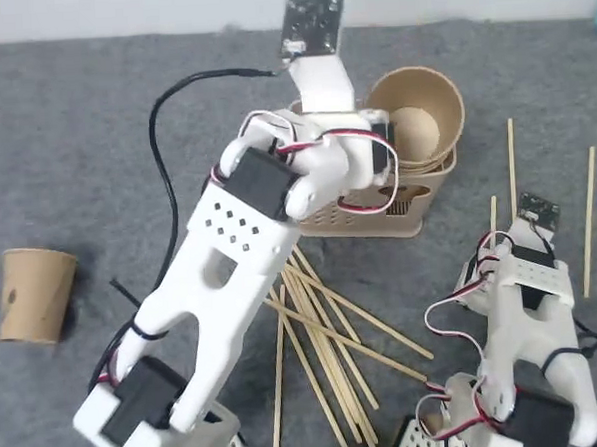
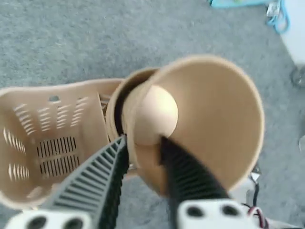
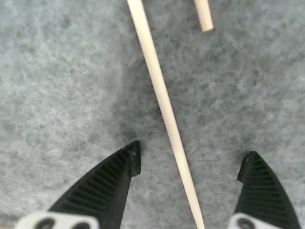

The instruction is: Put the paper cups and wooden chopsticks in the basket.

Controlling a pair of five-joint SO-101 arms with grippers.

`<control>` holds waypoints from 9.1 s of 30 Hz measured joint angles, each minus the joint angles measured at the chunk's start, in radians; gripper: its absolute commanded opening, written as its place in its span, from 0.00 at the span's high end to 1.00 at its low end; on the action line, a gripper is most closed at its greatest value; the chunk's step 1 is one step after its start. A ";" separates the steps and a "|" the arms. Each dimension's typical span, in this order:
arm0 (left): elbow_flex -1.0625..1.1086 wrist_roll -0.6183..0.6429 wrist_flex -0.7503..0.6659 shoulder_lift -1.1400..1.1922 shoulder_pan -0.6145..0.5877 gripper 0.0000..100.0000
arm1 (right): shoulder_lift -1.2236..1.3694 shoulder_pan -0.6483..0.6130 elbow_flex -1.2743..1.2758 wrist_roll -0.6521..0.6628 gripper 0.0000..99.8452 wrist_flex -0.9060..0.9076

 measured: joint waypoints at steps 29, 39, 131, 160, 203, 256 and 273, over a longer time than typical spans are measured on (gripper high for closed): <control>0.618 -0.519 -0.514 -0.362 0.150 0.95 | 0.000 -0.003 0.000 0.000 0.67 0.000; 1.105 -0.486 -1.370 -0.471 0.161 0.95 | 0.000 -0.008 0.000 0.000 0.67 0.000; -0.018 -0.735 0.169 0.526 -1.241 0.99 | -0.011 -0.025 0.025 0.029 0.67 -0.006; 0.381 -1.367 0.466 0.114 -1.648 0.98 | -0.012 -0.025 0.025 0.029 0.67 -0.009; 0.921 -1.375 0.114 -0.351 -1.679 0.90 | -0.012 -0.025 0.025 0.084 0.67 -0.011; -0.689 -0.127 0.473 0.048 -0.126 0.99 | -0.012 -0.025 0.025 0.084 0.67 -0.011; -0.798 -0.347 0.331 0.261 0.100 0.99 | -0.012 -0.025 0.025 0.084 0.67 -0.011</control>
